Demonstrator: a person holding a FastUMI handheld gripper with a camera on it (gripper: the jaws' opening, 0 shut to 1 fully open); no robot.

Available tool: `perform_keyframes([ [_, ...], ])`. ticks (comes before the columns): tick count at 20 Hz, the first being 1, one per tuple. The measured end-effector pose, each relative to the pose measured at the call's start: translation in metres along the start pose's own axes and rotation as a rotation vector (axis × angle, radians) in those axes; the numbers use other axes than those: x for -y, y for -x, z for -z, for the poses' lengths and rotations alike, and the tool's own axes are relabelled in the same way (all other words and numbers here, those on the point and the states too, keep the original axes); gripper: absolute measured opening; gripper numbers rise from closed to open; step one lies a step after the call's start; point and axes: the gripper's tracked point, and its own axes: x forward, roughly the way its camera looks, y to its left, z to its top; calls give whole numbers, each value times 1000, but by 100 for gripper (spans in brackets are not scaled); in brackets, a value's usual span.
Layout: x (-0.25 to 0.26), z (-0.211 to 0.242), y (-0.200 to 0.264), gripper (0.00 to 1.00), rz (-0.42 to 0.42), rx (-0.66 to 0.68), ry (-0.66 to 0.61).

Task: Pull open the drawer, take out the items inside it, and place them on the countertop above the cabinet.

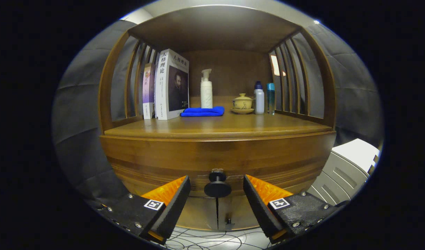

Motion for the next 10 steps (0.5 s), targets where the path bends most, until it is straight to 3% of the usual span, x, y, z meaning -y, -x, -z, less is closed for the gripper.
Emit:
perform_keyframes([
  [2, -2, 5, -8, 92, 1, -12, -10],
  [6, 3, 9, -19, 78, 18, -22, -19],
  [10, 3, 11, -22, 55, 22, 2, 9],
])
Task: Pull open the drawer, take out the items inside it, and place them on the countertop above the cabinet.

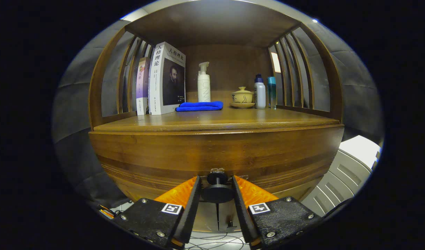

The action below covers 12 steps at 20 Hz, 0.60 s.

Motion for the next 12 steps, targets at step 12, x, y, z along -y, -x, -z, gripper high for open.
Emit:
perform_keyframes([
  [12, 1, 4, 10, 33, -2, -5, -9],
])
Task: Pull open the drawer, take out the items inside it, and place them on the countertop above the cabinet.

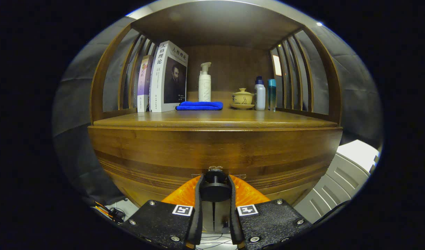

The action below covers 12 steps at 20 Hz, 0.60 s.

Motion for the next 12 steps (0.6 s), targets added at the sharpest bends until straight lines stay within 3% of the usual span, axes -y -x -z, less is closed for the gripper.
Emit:
perform_keyframes([
  [12, 2, 16, 64, 33, -13, -25, 2],
])
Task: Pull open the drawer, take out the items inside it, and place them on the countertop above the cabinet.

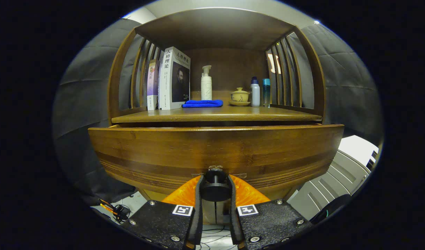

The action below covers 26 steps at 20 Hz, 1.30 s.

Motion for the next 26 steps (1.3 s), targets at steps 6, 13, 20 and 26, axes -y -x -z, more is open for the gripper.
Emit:
perform_keyframes([
  [6, 1, 16, 41, 33, -10, -48, -20],
  [13, -9, 30, 84, 32, -33, -83, -15],
  [20, -15, 39, 111, 33, -63, -113, -27],
  [26, -18, 41, 119, 39, -92, -120, -27],
])
